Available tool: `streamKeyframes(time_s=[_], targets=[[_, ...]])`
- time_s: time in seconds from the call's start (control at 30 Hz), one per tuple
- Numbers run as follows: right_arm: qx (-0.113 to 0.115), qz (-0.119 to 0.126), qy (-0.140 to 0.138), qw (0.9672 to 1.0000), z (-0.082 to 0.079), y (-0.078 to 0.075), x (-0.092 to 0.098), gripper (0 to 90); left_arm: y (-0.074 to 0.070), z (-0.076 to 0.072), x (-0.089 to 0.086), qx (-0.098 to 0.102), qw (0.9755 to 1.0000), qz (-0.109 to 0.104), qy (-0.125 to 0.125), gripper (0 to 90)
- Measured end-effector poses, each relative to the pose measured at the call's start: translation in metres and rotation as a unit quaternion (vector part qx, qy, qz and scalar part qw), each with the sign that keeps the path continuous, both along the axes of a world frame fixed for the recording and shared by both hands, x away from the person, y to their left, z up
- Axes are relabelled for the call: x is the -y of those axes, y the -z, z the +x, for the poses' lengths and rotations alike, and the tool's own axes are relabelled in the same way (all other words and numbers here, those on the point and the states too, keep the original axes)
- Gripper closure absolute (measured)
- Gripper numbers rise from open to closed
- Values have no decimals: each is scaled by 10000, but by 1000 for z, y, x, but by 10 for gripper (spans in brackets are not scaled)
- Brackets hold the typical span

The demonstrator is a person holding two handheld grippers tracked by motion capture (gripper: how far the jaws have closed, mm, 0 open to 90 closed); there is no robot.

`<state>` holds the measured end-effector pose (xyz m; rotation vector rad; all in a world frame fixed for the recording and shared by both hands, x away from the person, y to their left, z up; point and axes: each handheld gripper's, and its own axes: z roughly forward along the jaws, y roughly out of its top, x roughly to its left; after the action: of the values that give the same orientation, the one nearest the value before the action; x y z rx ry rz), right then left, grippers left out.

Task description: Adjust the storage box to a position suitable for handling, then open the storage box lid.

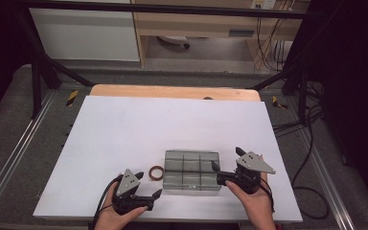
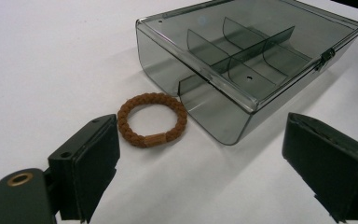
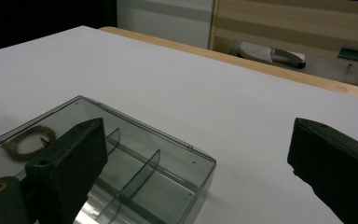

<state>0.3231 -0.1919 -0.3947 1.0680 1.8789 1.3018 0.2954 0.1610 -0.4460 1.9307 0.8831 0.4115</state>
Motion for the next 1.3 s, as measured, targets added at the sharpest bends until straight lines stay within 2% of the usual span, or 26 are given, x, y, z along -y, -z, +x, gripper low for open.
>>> streamKeyframes(time_s=[0.27, 0.43, 0.53, 0.67, 0.8, 0.97, 1.1, 1.3], targets=[[8, -35, -229, 9997, -9, 0, -11, 63, 1, 0, 1, -53, 10000, -8, 15, 112], [-38, -160, -411, 9990, -16, 2, -23, 68, 1, 0, 3, -50, 10000, -21, 31, 119], [-93, -204, -498, 9985, -20, 4, -29, 72, -1, -1, 2, -30, 10000, -32, 44, 162], [-169, -226, -708, 9971, -26, 6, -37, 131, -3, -2, 1, -46, 9999, -62, 149, 296], [-228, -234, -1000, 9944, -30, 8, -46, 263, -4, -4, 2, -92, 9995, -56, 284, 420], [-243, -249, -1310, 9908, -36, 9, -55, 503, -5, -5, 0, -118, 9995, -84, 298, 525], [-273, -284, -1571, 9868, -40, 12, -60, 661, -5, -5, -2, -178, 9990, -155, 382, 648], [-393, -245, -1897, 9807, -40, 18, -65, 824, -4, -4, -1, -309, 9981, -167, 497, 803]])
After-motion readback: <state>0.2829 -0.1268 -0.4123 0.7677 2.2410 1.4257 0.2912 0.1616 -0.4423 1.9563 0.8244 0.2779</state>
